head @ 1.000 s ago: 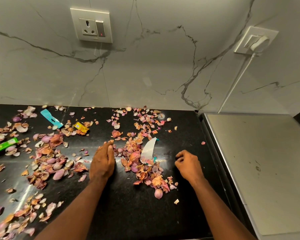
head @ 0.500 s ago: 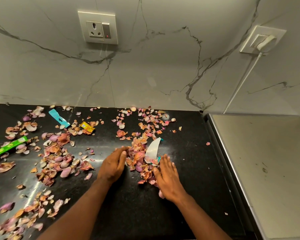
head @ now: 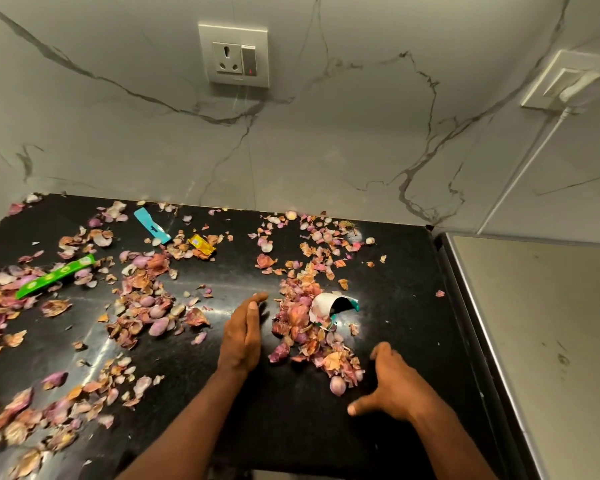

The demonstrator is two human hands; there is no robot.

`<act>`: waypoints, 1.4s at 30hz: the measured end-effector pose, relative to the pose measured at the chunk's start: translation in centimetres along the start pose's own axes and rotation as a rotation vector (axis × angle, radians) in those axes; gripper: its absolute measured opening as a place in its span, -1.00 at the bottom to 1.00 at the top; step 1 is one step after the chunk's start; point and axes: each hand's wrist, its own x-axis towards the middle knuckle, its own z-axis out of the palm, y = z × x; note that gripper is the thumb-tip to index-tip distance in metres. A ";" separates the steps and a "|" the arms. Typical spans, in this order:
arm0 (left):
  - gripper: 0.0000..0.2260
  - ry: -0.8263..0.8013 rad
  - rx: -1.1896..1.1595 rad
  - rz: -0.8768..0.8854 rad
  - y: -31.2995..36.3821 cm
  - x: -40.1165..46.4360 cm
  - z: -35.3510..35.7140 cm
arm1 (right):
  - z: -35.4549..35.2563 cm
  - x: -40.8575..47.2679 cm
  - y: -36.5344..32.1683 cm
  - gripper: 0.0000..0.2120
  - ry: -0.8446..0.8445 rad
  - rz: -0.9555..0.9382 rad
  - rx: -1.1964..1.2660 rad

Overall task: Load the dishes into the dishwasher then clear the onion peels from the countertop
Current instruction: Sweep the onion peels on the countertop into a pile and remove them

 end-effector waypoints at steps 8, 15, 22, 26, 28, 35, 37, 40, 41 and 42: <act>-0.57 -0.012 0.159 0.025 -0.8 0.0 0.3 | 1.2 2.1 -3.6 -0.15 0.199 -0.142 0.272; -0.55 -0.020 0.112 0.031 -1.1 -0.1 0.0 | 1.0 2.4 -4.2 -0.02 0.314 -0.238 0.186; -0.62 0.041 0.127 0.007 0.1 -0.6 1.3 | 1.6 1.8 -3.5 0.07 0.182 -0.030 0.228; -0.62 -0.029 0.106 0.030 0.9 -1.5 3.3 | 2.0 2.7 -5.1 0.01 0.266 -0.152 0.359; -0.62 -0.027 0.051 0.034 1.2 -1.4 3.8 | 2.3 2.8 -5.6 -0.07 0.328 -0.219 0.395; -0.56 0.002 0.025 0.035 1.3 2.5 2.7 | 0.9 3.2 -3.5 -0.43 0.458 -0.486 0.271; -0.55 0.019 0.067 0.024 0.6 4.2 2.2 | 0.1 4.0 -3.1 -0.53 0.610 -0.481 0.370; -0.59 0.025 0.139 0.024 -0.8 5.6 1.8 | -0.4 5.9 -2.8 -0.38 0.529 -0.335 0.357; -0.59 0.024 0.158 0.033 -1.1 5.7 1.8 | -0.1 6.4 -2.9 -0.31 0.415 -0.303 0.278; -0.58 0.023 0.200 0.053 -1.3 5.8 2.0 | 0.4 6.9 -2.9 -0.28 0.311 -0.302 0.189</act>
